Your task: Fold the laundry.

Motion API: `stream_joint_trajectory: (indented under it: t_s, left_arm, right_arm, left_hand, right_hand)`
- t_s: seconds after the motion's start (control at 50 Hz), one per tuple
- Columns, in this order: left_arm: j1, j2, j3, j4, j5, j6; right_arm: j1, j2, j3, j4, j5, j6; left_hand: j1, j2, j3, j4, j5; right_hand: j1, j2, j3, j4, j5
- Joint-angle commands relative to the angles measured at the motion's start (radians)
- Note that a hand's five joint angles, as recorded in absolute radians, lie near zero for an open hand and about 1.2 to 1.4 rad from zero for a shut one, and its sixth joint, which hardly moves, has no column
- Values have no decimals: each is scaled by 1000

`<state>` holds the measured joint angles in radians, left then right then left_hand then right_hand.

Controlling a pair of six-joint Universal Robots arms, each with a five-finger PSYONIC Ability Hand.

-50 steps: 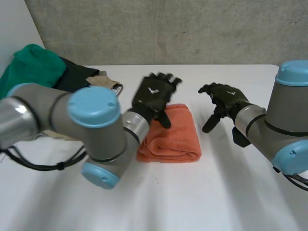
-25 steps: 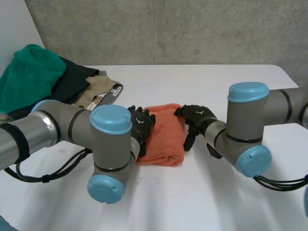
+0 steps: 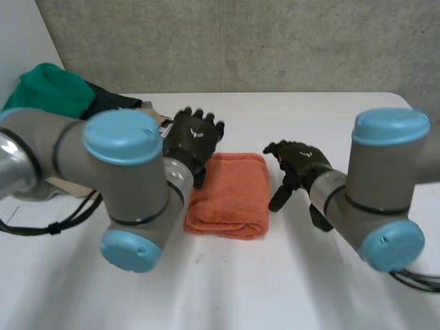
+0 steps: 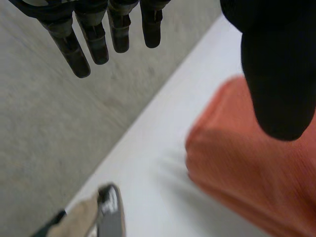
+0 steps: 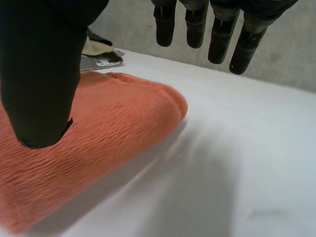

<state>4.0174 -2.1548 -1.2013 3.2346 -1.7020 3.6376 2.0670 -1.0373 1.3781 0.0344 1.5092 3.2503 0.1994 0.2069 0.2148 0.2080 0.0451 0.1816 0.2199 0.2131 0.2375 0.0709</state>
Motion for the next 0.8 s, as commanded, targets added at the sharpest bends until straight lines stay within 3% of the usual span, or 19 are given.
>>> stream_joint_trajectory:
  t_s: [0.02, 0.12, 0.38, 0.5, 0.52, 0.6, 0.8]
  left_arm:
    - [63, 79, -41, -7, 162, -80]
    - [92, 96, -75, -7, 205, -129]
    - [107, 104, -119, -9, 208, -155]
    - [111, 105, -121, -7, 208, -157]
    - [111, 105, -121, -9, 208, -158]
    - [108, 107, -123, -9, 208, -158]
    - [112, 105, -123, -7, 208, -158]
  right_arm:
    - [10, -21, 154, -62, 12, 167]
    - [65, 40, 165, -126, 13, 183]
    - [97, 181, 68, -200, 23, 200]
    - [96, 212, 19, -217, 22, 252]
    - [96, 217, 1, -229, 20, 265]
    - [96, 230, -51, -258, 19, 289]
    - [44, 304, -229, -252, 23, 272]
  left_hand:
    - [11, 4, -4, 3, -9]
    - [17, 9, 2, 8, -3]
    - [23, 15, 7, 14, 3]
    - [23, 15, 7, 14, 3]
    - [23, 15, 7, 14, 3]
    - [23, 15, 7, 14, 3]
    - [23, 15, 7, 14, 3]
  right_hand:
    - [-7, -45, -39, -63, -71]
    - [-7, -45, -39, -63, -71]
    - [0, -38, -32, -56, -64]
    - [519, 481, 487, 463, 455]
    - [738, 700, 706, 682, 674]
    - [1206, 1168, 1174, 1150, 1142]
    - [1215, 1176, 1183, 1159, 1151]
